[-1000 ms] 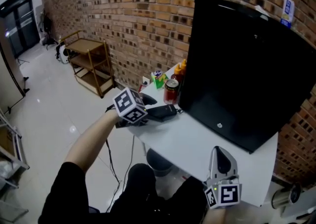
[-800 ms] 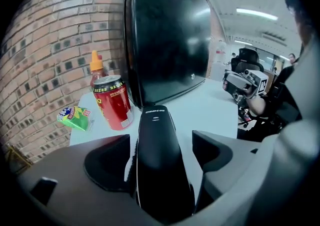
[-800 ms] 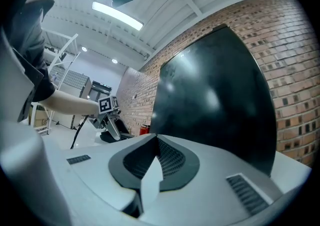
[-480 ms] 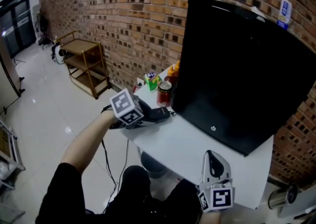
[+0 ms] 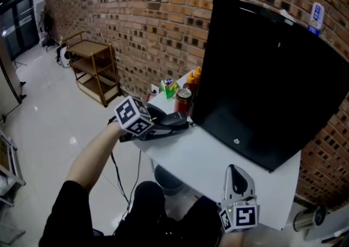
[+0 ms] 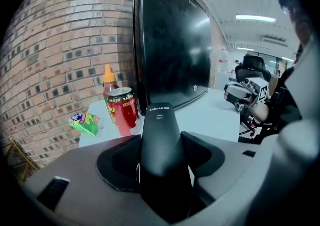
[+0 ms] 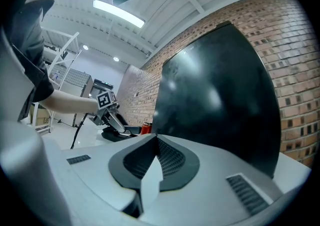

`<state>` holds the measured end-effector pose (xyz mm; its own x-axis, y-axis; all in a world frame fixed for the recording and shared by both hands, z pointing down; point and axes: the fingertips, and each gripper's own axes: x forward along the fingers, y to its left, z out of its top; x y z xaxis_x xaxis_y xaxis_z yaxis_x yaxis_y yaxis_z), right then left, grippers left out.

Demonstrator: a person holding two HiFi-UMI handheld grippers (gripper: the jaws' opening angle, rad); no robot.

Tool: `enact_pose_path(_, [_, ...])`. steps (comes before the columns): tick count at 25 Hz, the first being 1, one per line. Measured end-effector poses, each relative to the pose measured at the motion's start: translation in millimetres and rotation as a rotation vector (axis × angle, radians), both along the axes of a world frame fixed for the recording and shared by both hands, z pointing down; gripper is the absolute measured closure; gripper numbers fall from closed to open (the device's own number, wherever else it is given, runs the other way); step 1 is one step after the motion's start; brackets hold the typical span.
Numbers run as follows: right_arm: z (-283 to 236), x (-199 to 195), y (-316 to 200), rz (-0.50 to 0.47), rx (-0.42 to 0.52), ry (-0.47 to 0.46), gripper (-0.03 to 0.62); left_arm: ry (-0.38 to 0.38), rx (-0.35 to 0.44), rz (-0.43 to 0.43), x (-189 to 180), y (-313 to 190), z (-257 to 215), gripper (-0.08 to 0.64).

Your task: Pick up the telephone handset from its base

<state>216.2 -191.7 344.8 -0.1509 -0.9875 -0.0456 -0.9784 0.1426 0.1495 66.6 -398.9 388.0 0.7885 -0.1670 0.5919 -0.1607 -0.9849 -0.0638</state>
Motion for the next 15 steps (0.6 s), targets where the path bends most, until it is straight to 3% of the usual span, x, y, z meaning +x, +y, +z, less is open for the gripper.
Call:
enact_pose_path(6, [-0.8, 2.5, -1.5, 0.003, 0.004, -0.008, 0.581, 0.134, 0.044, -0.054, -13.3, -6.3, -27.5, 0.304])
enact_pose_path(11, [-3.3, 0.8, -5.2, -0.012, 0.007, -0.016, 0.582, 0.326, 0.022, -0.105, -30.5, -4.5, -58.5, 0.305])
enact_pose_path(15, [-6.6, -0.8, -10.4, -0.023, 0.005, 0.000, 0.581, 0.463, 0.057, -0.147, -47.6, 5.1, -77.9, 0.305])
